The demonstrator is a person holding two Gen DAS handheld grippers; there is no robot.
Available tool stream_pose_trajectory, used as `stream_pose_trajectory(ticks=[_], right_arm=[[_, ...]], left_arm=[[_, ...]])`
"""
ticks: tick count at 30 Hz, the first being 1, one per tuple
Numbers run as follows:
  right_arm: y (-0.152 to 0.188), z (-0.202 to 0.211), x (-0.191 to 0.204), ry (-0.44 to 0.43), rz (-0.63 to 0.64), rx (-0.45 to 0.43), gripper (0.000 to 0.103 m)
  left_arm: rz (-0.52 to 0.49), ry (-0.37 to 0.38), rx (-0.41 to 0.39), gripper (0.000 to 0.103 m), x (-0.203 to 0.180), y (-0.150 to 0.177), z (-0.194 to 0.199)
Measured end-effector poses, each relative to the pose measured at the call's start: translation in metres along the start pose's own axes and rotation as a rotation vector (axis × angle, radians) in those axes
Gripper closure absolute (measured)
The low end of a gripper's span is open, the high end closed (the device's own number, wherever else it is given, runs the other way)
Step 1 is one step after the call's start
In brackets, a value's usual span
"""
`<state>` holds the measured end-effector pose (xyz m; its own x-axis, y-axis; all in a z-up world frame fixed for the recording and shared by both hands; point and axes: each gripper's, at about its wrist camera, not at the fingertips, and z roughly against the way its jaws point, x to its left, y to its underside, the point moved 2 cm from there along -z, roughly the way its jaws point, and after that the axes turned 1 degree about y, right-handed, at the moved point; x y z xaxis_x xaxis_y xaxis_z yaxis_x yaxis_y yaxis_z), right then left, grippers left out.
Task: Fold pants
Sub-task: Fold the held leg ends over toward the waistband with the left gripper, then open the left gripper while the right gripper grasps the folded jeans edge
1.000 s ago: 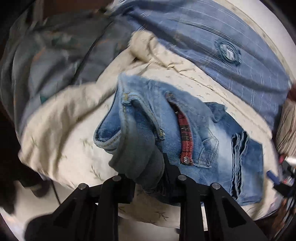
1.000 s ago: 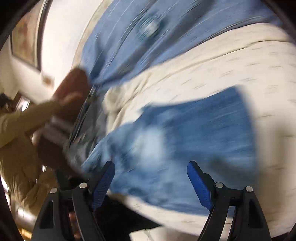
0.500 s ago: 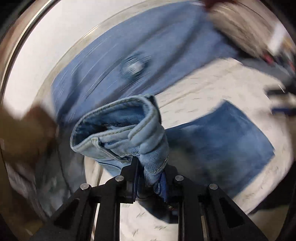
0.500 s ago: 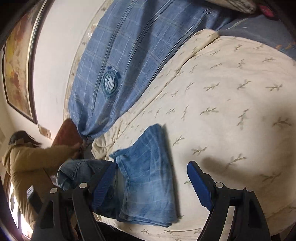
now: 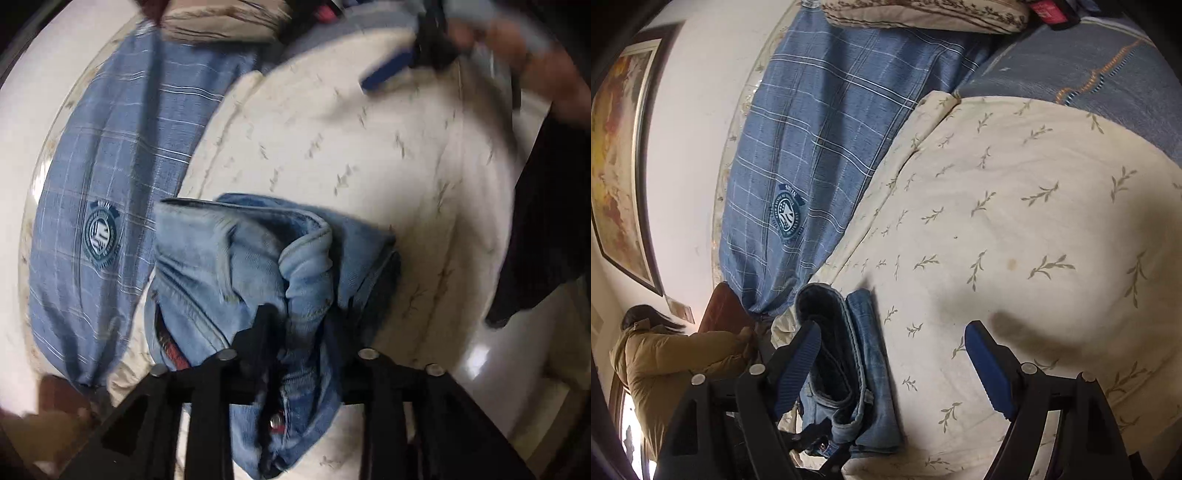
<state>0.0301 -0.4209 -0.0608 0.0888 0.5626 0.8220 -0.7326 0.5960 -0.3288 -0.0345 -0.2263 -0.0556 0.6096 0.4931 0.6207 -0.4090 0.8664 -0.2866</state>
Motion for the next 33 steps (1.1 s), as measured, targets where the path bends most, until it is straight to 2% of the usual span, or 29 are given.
stream_pose_trajectory(ticks=[1,4,6,7,10,12,14,16,17,18,19,20,24,26,30,33], right_arm=[[0.000,0.000,0.001,0.000,0.004,0.001,0.020],[0.005,-0.006,0.011,0.005,0.054,0.023,0.020],[0.014,-0.012,0.026,-0.005,0.119,0.070,0.020],[0.020,-0.015,0.035,-0.016,0.159,0.093,0.020],[0.040,-0.031,0.073,-0.023,0.312,0.180,0.020],[0.049,-0.047,0.095,0.022,0.419,0.219,0.020],[0.053,-0.066,0.106,0.112,0.507,0.230,0.020],[0.057,-0.081,0.108,0.099,0.499,0.305,0.021],[0.061,-0.086,0.112,0.089,0.515,0.325,0.027],[0.065,-0.088,0.117,0.076,0.540,0.346,0.040],[0.070,-0.090,0.122,0.092,0.554,0.375,0.080],[0.072,-0.089,0.126,0.131,0.573,0.371,0.084],[0.077,-0.061,0.150,0.179,0.648,0.327,0.087],[0.076,-0.051,0.150,0.206,0.638,0.304,0.087],[0.081,-0.073,0.105,0.311,0.553,0.370,0.087],[0.081,-0.072,0.088,0.278,0.498,0.382,0.086]], left_arm=[[0.073,0.028,-0.043,0.048,0.011,0.004,0.015],[0.325,0.106,-0.145,0.039,0.044,0.024,0.047],[0.587,0.155,-0.199,0.036,0.079,0.061,0.064],[0.677,0.165,-0.211,0.036,0.092,0.076,0.065],[1.030,0.177,-0.202,0.035,0.122,0.144,0.058],[1.175,0.200,-0.159,0.035,0.126,0.176,0.042],[1.271,0.231,-0.111,0.035,0.124,0.203,0.027],[1.314,0.255,-0.097,0.035,0.120,0.216,0.020],[1.330,0.262,-0.095,0.035,0.117,0.222,0.019],[1.342,0.261,-0.089,0.035,0.115,0.225,0.019],[1.353,0.265,-0.085,0.035,0.117,0.228,0.017],[1.363,0.272,-0.089,0.035,0.116,0.230,0.017],[1.377,0.274,-0.101,0.035,0.115,0.239,0.015],[1.391,0.266,-0.107,0.035,0.116,0.241,0.018],[1.391,0.264,-0.134,0.035,0.121,0.234,0.019],[1.370,0.250,-0.127,0.035,0.125,0.222,0.012]])
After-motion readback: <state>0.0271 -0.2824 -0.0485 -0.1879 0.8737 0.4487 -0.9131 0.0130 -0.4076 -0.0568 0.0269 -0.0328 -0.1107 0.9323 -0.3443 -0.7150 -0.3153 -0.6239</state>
